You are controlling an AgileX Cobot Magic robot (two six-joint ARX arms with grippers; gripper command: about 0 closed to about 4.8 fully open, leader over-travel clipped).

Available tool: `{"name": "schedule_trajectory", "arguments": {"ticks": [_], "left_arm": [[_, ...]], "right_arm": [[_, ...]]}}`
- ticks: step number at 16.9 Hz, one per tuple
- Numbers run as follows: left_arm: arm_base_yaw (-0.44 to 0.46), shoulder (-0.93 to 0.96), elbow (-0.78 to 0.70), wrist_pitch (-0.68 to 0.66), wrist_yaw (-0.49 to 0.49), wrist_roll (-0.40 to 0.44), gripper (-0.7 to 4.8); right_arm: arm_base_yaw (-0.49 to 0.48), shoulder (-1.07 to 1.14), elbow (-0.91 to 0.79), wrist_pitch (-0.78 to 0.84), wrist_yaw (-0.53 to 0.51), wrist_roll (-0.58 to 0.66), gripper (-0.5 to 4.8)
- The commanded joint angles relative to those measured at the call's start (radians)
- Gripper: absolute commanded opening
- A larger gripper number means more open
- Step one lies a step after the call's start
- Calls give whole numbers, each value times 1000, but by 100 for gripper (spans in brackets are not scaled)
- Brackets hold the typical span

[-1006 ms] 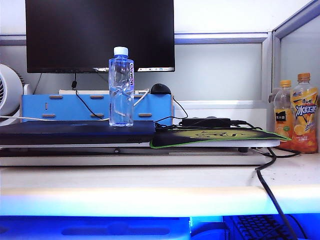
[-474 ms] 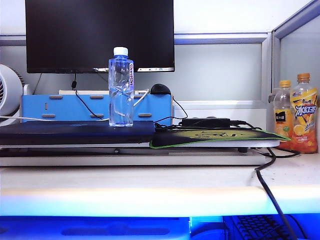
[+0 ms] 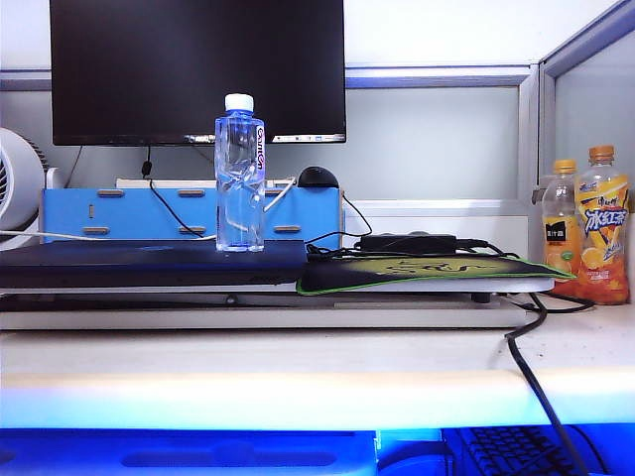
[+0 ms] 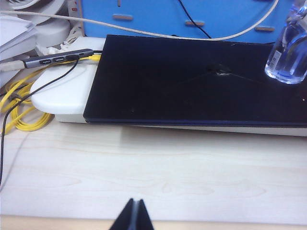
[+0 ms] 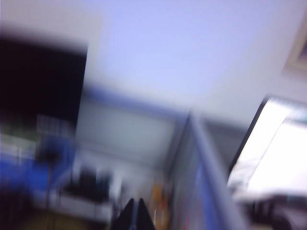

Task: Pick up the mineral water bottle and place it on the laptop.

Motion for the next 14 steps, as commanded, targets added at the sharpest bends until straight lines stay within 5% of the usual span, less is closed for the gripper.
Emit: {"name": "schedule_trajectory", "arguments": {"ticks": [1, 6, 14], "left_arm": [[0, -2, 0, -2, 2, 2, -2], [0, -2, 0, -2, 2, 2, -2], [0, -2, 0, -2, 2, 1, -2]], "right_arm": [[-8, -106, -329, 266, -47, 2, 9], [-215, -195, -924, 790, -303, 72, 13], [-443, -367, -1374, 852, -425, 269, 14]]}}
